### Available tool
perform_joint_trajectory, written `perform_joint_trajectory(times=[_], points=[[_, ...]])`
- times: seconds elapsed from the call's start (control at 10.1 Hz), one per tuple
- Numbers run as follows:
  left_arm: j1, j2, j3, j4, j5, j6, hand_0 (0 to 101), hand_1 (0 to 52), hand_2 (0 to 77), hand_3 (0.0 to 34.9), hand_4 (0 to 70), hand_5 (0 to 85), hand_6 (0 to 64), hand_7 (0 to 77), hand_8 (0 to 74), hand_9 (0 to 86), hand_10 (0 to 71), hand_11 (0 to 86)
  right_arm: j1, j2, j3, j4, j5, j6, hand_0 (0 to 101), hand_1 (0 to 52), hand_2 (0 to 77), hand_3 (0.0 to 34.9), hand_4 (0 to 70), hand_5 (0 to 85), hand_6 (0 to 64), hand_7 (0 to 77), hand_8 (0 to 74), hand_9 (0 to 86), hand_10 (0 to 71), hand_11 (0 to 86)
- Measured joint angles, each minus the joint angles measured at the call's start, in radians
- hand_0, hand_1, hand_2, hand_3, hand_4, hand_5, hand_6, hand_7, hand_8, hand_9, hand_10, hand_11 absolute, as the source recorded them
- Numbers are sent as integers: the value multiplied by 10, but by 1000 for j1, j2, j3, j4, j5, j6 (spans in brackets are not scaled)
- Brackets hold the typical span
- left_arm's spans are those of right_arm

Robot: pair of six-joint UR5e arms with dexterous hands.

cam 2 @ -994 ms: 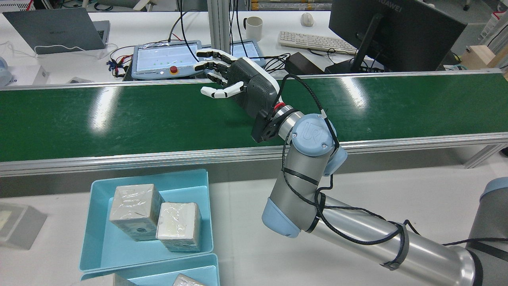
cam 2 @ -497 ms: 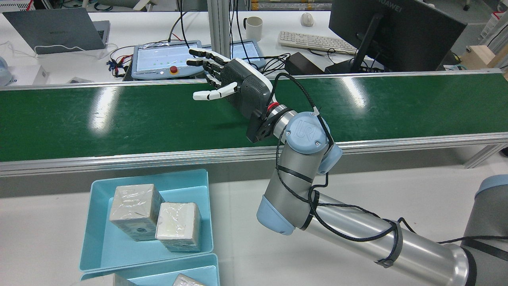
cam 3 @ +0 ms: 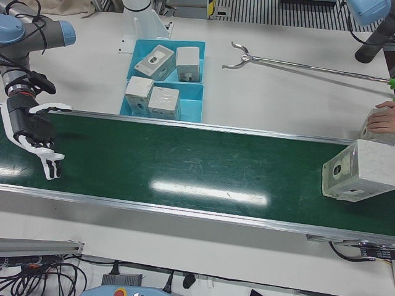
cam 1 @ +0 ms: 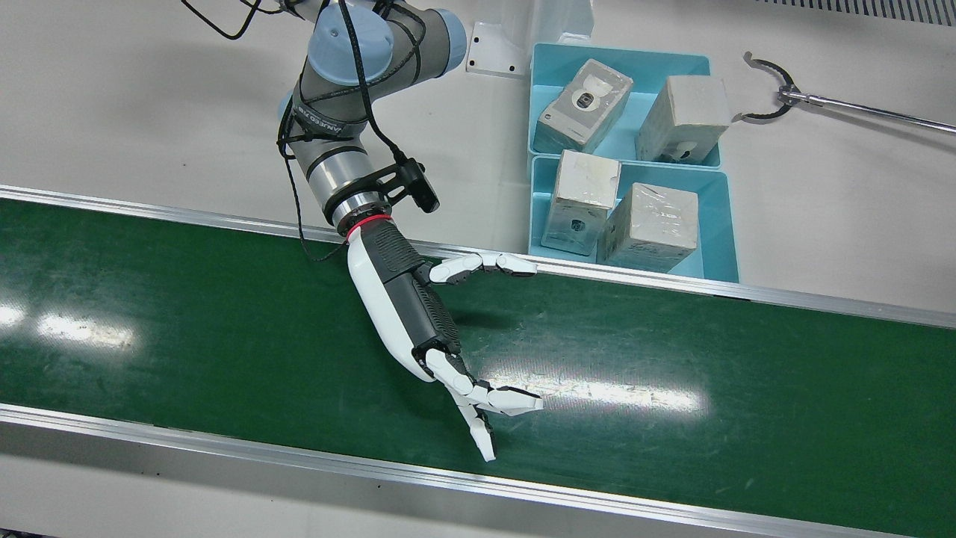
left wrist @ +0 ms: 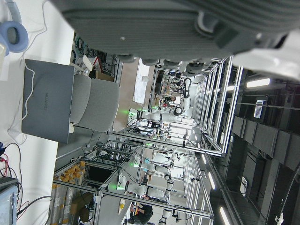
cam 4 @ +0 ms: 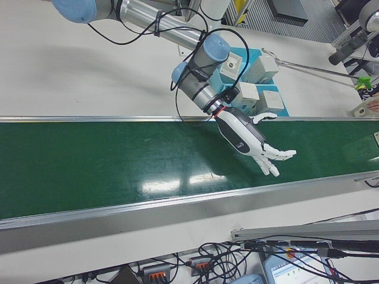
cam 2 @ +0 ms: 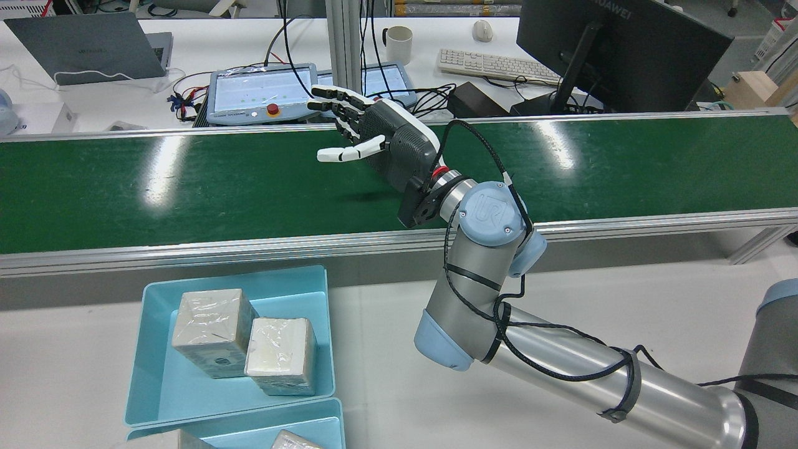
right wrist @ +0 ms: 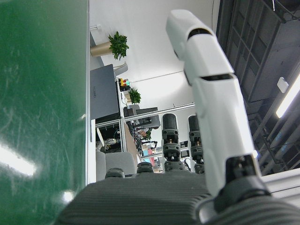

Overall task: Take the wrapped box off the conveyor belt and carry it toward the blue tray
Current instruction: 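Raise the open right hand above the conveyor belt, palm facing upstream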

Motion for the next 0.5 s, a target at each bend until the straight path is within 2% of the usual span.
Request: perform_joint_trajectory(times=[0.2,0.3,0.4,0.5], points=[[0,0,0,0,0,0,0,0,11,0,0,11,0,5,5,0,5,0,1,-7,0,0,0,7,541,235,207,79,147,207,76,218,0,44,0,16],[0,0,0,0,0,0,0,0,11,0,0,11,0,5,5,0,5,0,1,-10,1,8,0,10,545,235,207,95,147,218,76,235,0,44,0,16],[0,0,0,0,0,0,0,0,11,0,0,5,0,5,5,0,0,0,1,-16,0,29,0,11,546,251,218,95,147,218,76,235,0,44,0,16],[0,0,0,0,0,0,0,0,11,0,0,5,0,5,5,0,5,0,1,-26,-2,65,1,11,546,245,218,68,147,218,76,240,0,44,0,16]])
